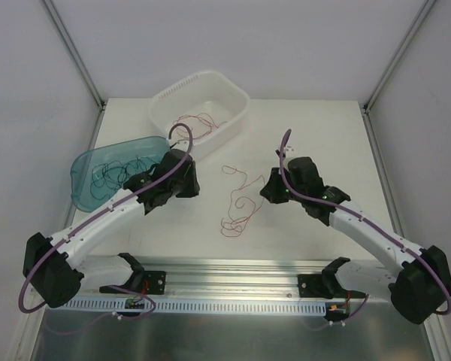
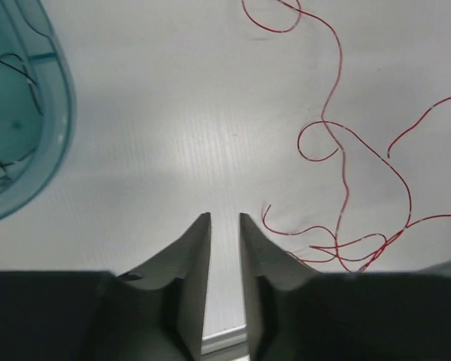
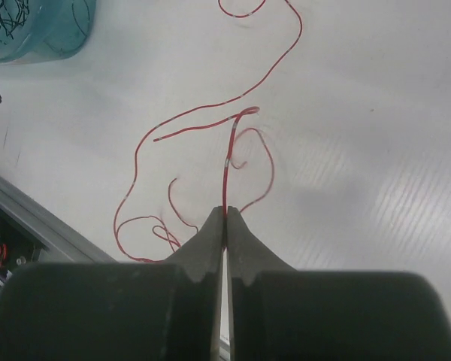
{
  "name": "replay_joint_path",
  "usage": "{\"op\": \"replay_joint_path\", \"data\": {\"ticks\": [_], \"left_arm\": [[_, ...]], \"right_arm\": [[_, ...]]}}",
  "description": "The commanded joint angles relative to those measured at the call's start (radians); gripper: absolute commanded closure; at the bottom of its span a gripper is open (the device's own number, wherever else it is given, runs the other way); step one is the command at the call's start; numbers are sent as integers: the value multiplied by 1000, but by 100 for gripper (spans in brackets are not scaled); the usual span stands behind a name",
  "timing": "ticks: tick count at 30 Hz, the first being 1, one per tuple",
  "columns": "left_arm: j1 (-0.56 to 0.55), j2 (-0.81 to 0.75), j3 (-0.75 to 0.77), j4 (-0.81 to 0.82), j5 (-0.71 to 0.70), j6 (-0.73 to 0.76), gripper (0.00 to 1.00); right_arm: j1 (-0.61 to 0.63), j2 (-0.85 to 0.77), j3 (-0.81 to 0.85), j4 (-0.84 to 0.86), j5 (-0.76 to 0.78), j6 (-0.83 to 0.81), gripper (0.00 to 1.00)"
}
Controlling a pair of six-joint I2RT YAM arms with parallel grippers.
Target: Untangle the cables
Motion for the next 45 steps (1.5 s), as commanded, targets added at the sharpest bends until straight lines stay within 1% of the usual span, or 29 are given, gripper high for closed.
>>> {"op": "replay_joint_path", "data": {"ticks": [1, 3, 4, 6, 8, 10, 11, 13, 15, 17, 18, 20, 21, 22, 24, 25, 26, 28, 29, 33, 35, 36, 38, 40, 41, 42, 43, 45], "left_arm": [[-3, -8, 2, 26, 129, -38, 73], [-10, 4, -5, 54, 230, -79, 61], [-18, 7, -9, 88, 247, -98, 49], [-49, 29, -27, 129, 299, -158, 39], [-70, 65, -47, 198, 322, -204, 25], [-96, 102, -48, 229, 330, -259, 21], [-102, 148, -47, 249, 332, -271, 20], [-119, 191, -41, 273, 348, -297, 21], [-142, 240, -27, 318, 364, -314, 23], [-162, 286, -3, 327, 346, -316, 26], [-167, 302, 8, 330, 339, -319, 30], [-174, 347, 27, 330, 330, -316, 37], [-174, 357, 27, 327, 323, -318, 43], [-174, 361, 24, 327, 309, -318, 56], [-174, 351, 5, 329, 249, -316, 73], [-171, 340, -11, 326, 226, -308, 90], [-167, 314, -19, 320, 174, -295, 98], [-147, 282, -38, 295, 143, -284, 100], [-115, 245, -62, 287, 122, -275, 100], [-27, 145, -139, 251, 82, -249, 100], [5, 96, -186, 238, 82, -235, 100], [38, 85, -202, 235, 82, -233, 100], [65, 56, -245, 229, 80, -226, 100], [91, 36, -271, 221, 72, -219, 100], [94, 29, -274, 217, 72, -218, 100], [96, 21, -275, 212, 75, -218, 100], [96, 6, -271, 211, 100, -216, 100], [94, -7, -254, 212, 140, -216, 100]], "right_arm": [[-2, -46, 58, -171, 19, -84, 99], [0, -58, 74, -187, 0, -87, 99], [-2, -61, 75, -190, 2, -87, 99], [1, -69, 81, -199, 13, -92, 99], [0, -73, 81, -205, 25, -92, 99], [3, -81, 80, -210, 25, -90, 99], [3, -85, 80, -210, 28, -90, 100], [12, -90, 78, -210, 29, -87, 99], [23, -93, 81, -216, 36, -87, 99], [29, -96, 80, -217, 42, -84, 99], [33, -99, 80, -219, 46, -86, 99], [36, -110, 81, -219, 51, -82, 99], [38, -115, 83, -228, 56, -84, 99], [38, -121, 86, -236, 62, -86, 99], [36, -150, 95, -283, 104, -98, 99], [38, -162, 100, -305, 143, -101, 99], [27, -176, 104, -356, 199, -105, 99], [4, -220, 126, -418, 255, -113, 99], [-26, -236, 136, -480, 311, -116, 99], [-126, -322, 225, -640, 440, -139, 99], [-181, -364, 307, -714, 502, -150, 99], [-197, -375, 340, -733, 519, -156, 99], [-235, -398, 431, -772, 552, -173, 99], [-249, -398, 488, -792, 577, -173, 99], [-256, -398, 542, -800, 597, -173, 99], [-257, -397, 555, -796, 596, -171, 99], [-258, -395, 564, -785, 583, -199, 99], [-258, -357, 565, -777, 489, -196, 99]]}}
